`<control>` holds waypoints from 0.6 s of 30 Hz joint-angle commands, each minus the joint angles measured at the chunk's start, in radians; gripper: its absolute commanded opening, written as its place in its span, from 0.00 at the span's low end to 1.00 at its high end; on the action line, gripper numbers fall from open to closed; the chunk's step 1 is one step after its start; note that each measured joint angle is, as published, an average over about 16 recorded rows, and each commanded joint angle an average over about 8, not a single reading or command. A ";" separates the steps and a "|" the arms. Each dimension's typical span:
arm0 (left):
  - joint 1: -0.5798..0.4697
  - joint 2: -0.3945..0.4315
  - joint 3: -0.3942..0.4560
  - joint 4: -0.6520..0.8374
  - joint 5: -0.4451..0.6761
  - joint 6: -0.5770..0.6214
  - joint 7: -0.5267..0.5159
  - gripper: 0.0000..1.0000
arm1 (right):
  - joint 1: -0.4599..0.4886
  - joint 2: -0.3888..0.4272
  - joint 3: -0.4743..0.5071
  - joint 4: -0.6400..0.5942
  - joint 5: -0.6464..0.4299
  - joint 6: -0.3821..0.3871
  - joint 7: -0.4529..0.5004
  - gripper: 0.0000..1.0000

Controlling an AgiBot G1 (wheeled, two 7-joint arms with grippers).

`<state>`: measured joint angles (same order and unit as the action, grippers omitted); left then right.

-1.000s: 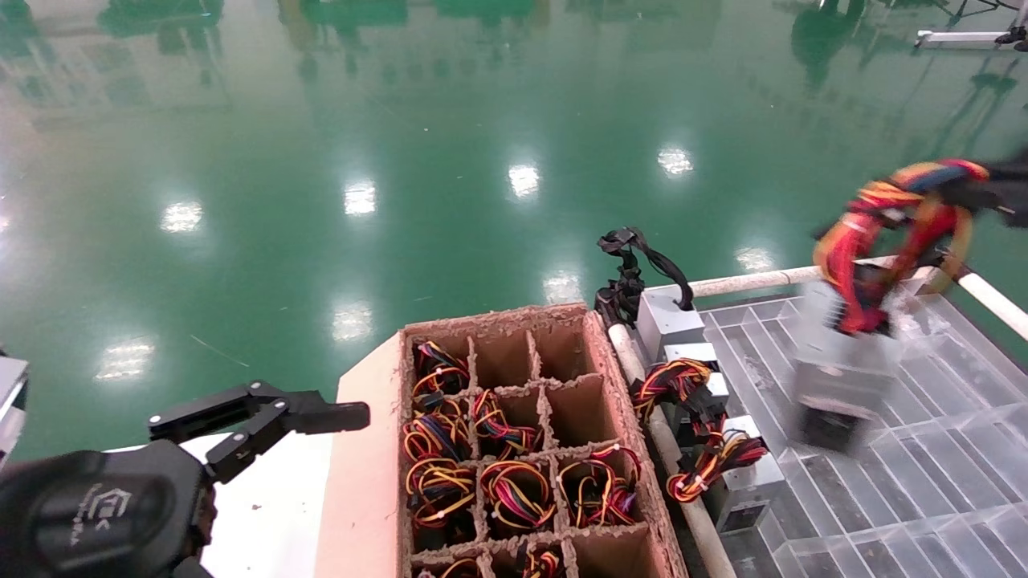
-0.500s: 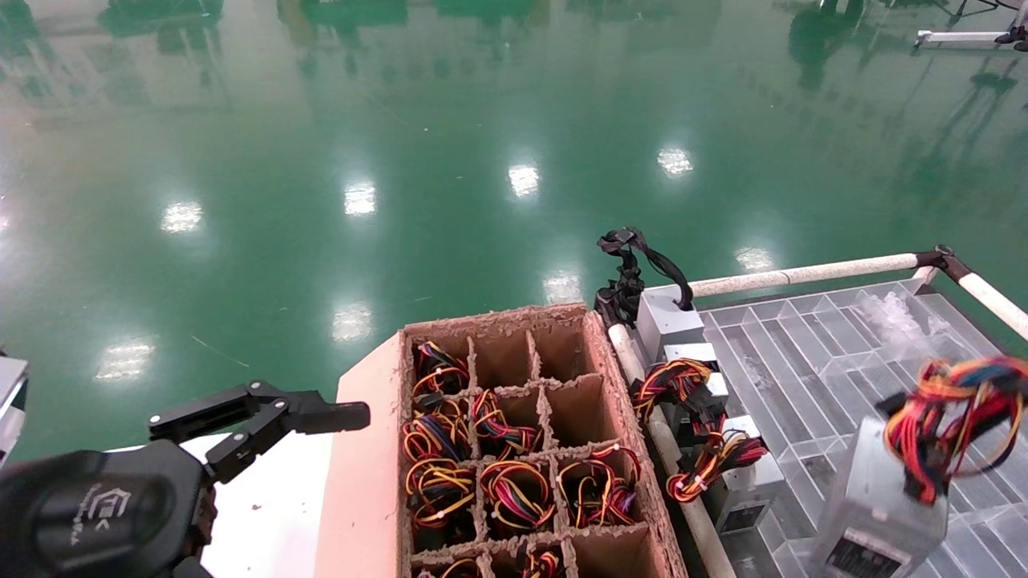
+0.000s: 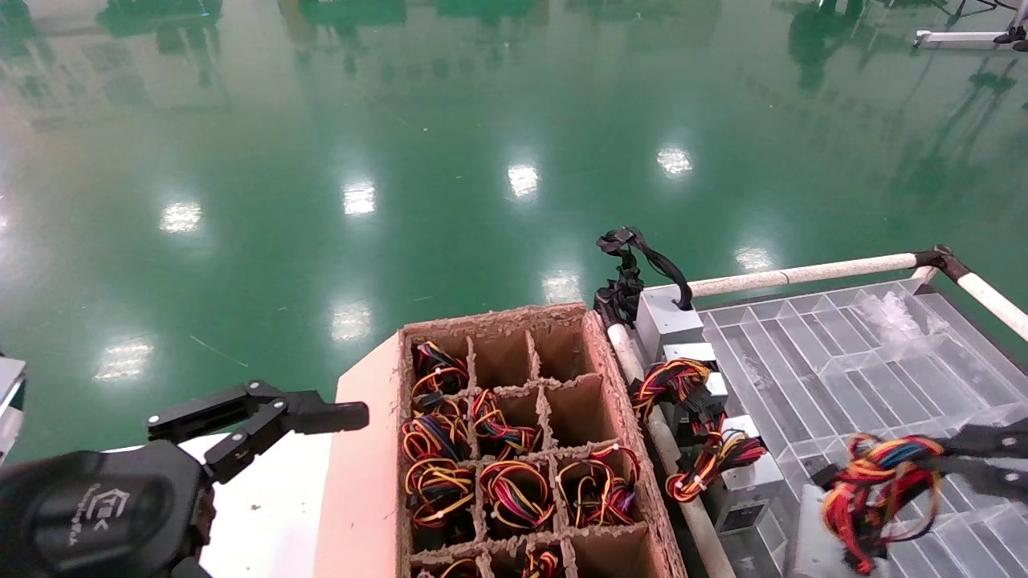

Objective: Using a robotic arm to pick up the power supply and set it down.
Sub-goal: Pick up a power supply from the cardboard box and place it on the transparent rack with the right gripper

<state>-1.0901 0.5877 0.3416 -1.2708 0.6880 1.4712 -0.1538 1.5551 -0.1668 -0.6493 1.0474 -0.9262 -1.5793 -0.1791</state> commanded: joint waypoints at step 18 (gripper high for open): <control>0.000 0.000 0.000 0.000 0.000 0.000 0.000 1.00 | 0.051 -0.141 -0.108 -0.050 -0.076 0.004 -0.027 0.00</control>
<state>-1.0902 0.5875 0.3420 -1.2708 0.6877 1.4711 -0.1537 1.6030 -0.3058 -0.7581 0.9912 -0.9992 -1.5751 -0.2091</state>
